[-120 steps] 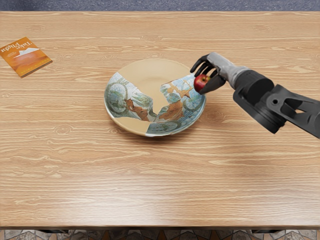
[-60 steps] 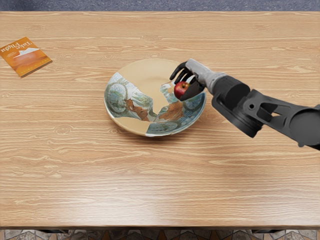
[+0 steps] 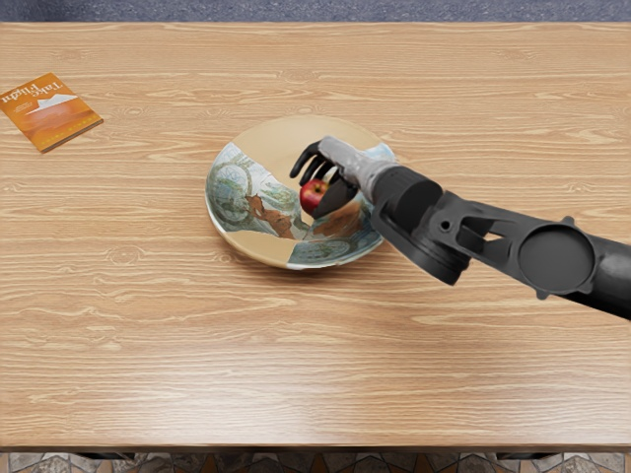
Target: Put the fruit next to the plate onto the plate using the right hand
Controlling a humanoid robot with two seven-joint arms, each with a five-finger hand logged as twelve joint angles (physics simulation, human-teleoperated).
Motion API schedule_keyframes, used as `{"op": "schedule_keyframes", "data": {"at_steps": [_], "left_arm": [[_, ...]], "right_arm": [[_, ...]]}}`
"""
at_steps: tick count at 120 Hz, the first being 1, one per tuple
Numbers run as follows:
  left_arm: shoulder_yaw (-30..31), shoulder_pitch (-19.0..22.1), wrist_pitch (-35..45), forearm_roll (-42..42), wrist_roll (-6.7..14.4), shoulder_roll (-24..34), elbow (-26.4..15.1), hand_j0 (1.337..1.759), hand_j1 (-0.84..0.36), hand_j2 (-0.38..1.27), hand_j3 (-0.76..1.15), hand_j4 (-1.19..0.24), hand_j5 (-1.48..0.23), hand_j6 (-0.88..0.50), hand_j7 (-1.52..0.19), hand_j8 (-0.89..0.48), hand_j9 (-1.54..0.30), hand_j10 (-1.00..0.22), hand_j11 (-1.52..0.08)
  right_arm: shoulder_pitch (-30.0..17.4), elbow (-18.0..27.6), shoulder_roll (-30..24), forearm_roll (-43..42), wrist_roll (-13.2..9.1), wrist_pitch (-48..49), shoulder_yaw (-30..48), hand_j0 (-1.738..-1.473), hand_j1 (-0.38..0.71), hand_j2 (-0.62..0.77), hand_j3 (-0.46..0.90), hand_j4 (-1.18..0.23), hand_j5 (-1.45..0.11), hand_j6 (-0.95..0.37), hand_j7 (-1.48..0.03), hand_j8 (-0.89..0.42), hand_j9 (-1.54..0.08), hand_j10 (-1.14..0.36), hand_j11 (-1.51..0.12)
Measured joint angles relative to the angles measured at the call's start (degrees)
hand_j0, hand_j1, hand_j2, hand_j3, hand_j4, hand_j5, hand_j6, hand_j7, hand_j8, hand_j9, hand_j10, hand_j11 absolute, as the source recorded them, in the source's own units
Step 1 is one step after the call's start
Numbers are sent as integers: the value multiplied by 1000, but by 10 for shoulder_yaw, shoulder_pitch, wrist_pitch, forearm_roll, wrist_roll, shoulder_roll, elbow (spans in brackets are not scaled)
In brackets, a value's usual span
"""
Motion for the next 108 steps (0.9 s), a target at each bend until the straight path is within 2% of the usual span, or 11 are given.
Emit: {"op": "schedule_keyframes", "data": {"at_steps": [22, 32, 56, 74, 87, 108], "left_arm": [[0, 0, 0, 0, 0, 0, 0, 1658, 69, 46, 0, -233, -303, -233, -303, -233, -304, -233, -304], [0, 0, 0, 0, 0, 0, 0, 1658, 69, 46, 0, -233, -303, -233, -304, -233, -304, -233, -304], [0, 0, 0, 0, 0, 0, 0, 1658, 69, 46, 0, -233, -303, -233, -303, -233, -303, -233, -303], [0, 0, 0, 0, 0, 0, 0, 1658, 69, 46, 0, -233, -303, -233, -303, -233, -304, -233, -304], [0, 0, 0, 0, 0, 0, 0, 1658, 69, 46, 0, -233, -304, -233, -304, -233, -304, -233, -304], [0, 0, 0, 0, 0, 0, 0, 1658, 69, 46, 0, -233, -304, -233, -304, -233, -304, -233, -304]], "right_arm": [[2, -6, 11, 0, 0, 0, -4, -1658, 261, 163, 0, -566, -758, -572, -747, -426, -748, -559, -749], [3, -7, 12, -1, 0, 0, -5, -1658, 235, 99, 0, -532, -708, -537, -700, -431, -700, -529, -701], [1, -8, 15, -2, -1, -8, -1, -1658, 45, 9, 0, -346, -457, -349, -453, -309, -453, -346, -454], [2, -2, 12, -2, -2, -9, 4, -1658, -59, -12, 0, -251, -329, -253, -327, -233, -327, -251, -328], [2, 24, -16, 5, -3, -6, 30, -1658, -149, -11, 0, -173, -226, -174, -225, -163, -225, -173, -225], [-1, 76, -101, 68, -1, 38, 76, -1658, -237, -9, 0, -97, -126, -98, -125, -93, -125, -97, -125]]}}
